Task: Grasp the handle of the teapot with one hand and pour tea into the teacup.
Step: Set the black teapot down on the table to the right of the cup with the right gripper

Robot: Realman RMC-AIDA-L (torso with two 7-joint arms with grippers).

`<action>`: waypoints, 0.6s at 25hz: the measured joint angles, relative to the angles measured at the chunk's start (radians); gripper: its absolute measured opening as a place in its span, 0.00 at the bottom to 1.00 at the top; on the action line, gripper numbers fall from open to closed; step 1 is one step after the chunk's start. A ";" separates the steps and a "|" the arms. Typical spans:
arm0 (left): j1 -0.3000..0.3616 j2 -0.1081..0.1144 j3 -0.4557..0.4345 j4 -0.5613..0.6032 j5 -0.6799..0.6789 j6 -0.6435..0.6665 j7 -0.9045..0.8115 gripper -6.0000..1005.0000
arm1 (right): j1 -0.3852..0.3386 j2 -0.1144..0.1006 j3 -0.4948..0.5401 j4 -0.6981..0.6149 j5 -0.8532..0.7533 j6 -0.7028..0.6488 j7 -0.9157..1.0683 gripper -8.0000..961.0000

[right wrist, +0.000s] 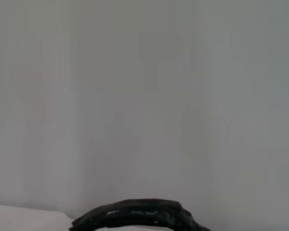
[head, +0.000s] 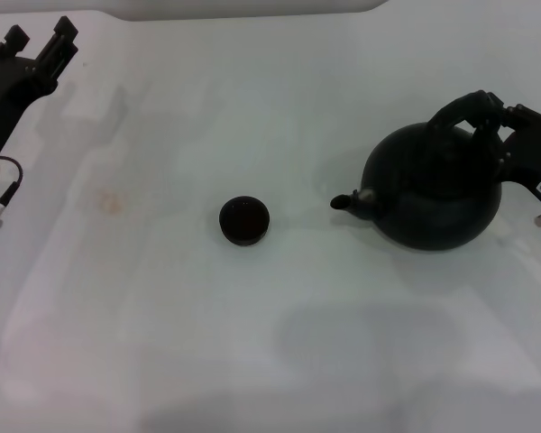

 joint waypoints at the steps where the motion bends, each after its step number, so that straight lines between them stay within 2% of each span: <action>1: 0.000 0.000 0.000 0.000 0.000 0.000 0.000 0.82 | 0.001 0.000 0.000 0.000 0.000 0.005 0.014 0.20; 4: 0.000 0.001 0.000 0.000 0.000 0.000 0.000 0.82 | 0.004 -0.001 0.002 0.000 0.002 0.019 0.058 0.21; 9: -0.001 0.002 0.000 0.000 0.000 0.000 0.000 0.82 | 0.002 -0.002 0.002 0.000 0.001 0.016 0.093 0.44; 15: -0.001 0.001 0.000 0.004 0.000 0.000 0.000 0.82 | -0.024 -0.006 0.000 0.006 0.000 -0.057 0.168 0.69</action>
